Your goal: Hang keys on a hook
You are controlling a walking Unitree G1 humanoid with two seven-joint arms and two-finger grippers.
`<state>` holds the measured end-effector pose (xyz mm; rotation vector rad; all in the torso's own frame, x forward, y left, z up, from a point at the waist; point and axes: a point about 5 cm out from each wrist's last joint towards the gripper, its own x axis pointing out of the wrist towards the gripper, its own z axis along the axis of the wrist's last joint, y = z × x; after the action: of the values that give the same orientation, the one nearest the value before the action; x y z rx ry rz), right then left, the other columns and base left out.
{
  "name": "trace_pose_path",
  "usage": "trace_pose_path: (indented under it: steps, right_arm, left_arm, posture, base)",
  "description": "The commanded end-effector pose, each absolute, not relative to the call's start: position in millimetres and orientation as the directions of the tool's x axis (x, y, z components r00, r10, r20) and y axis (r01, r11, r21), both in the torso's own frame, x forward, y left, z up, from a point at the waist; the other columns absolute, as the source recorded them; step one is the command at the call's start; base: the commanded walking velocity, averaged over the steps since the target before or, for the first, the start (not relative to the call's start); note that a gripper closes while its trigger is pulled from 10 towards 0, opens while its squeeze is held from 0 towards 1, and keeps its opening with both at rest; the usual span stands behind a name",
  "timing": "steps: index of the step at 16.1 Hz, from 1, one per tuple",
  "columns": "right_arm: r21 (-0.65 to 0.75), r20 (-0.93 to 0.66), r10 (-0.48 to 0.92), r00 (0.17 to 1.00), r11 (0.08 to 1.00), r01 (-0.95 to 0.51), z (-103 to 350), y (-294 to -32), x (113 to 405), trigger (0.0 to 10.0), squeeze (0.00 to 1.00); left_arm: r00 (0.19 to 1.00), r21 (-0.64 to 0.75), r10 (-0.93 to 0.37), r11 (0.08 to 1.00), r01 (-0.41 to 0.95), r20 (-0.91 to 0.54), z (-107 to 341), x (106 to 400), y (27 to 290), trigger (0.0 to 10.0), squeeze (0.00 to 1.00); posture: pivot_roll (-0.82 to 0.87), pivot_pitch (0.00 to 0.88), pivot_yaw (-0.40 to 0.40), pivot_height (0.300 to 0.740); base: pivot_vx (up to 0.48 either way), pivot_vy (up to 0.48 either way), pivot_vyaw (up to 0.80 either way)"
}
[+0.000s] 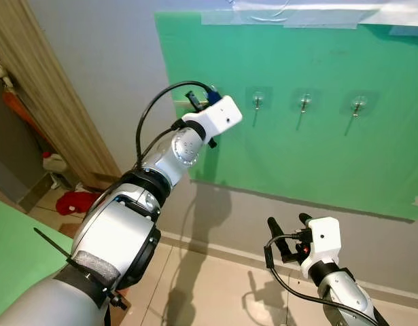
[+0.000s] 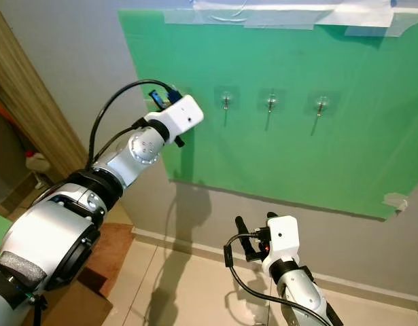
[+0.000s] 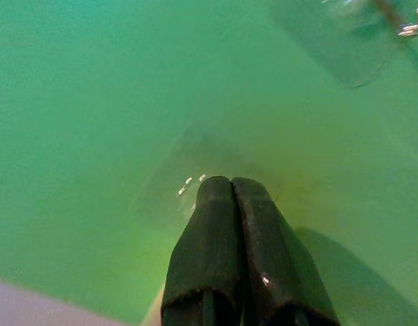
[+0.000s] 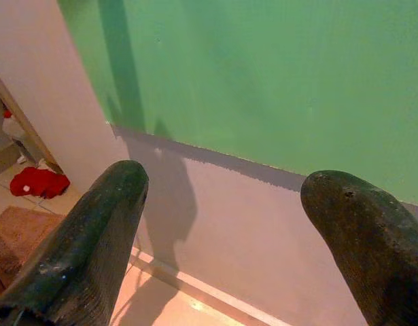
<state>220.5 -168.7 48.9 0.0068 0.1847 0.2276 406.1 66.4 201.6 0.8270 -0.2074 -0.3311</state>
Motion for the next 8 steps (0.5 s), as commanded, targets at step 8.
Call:
trace_pose_path:
  steps: [8]
  right_arm:
    - [0.036, -0.168, 0.246, 0.955, 0.969, -0.243, 57.5, -163.9, 219.5, 10.0, 0.00]
  left_arm:
    - [1.000, 0.087, 0.005, 0.996, -0.006, 0.009, 191.3, 412.9, 130.3, 0.0, 0.35]
  posture:
    - [-0.20, 0.000, 0.126, 0.722]
  base:
    - [0.000, 0.000, 0.00]
